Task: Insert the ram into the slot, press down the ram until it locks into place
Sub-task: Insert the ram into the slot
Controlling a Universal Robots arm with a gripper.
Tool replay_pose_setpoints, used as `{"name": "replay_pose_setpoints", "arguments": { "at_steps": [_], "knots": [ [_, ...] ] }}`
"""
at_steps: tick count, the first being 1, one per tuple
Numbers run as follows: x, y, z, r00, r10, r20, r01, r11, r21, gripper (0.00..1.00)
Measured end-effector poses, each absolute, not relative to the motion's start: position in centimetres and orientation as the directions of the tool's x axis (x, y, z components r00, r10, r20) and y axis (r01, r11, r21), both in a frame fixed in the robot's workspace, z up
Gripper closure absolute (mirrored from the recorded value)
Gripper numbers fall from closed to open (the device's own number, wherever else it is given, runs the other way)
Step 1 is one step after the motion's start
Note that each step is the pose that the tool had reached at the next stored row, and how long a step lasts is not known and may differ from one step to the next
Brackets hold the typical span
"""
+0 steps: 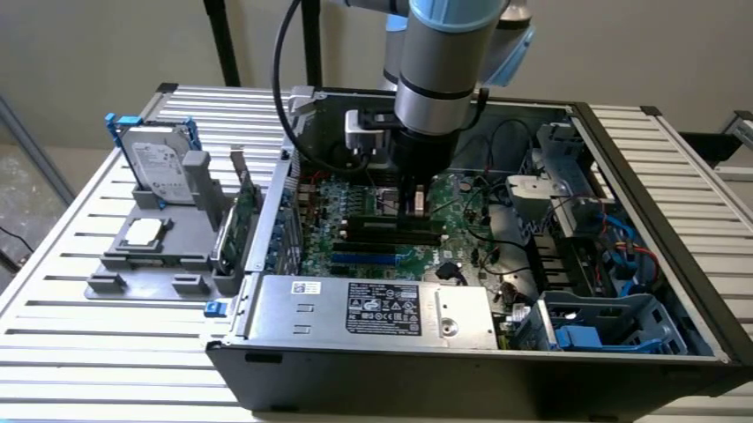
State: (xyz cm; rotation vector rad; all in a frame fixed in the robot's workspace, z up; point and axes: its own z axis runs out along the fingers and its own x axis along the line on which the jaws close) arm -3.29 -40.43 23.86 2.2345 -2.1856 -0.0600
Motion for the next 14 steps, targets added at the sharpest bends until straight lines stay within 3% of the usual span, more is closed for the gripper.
{"name": "replay_pose_setpoints", "arguments": {
  "at_steps": [14],
  "knots": [
    [-3.3,-40.25,23.03,0.022,-1.0,-0.017,-0.999,-0.023,0.038,0.86]
  ]
}}
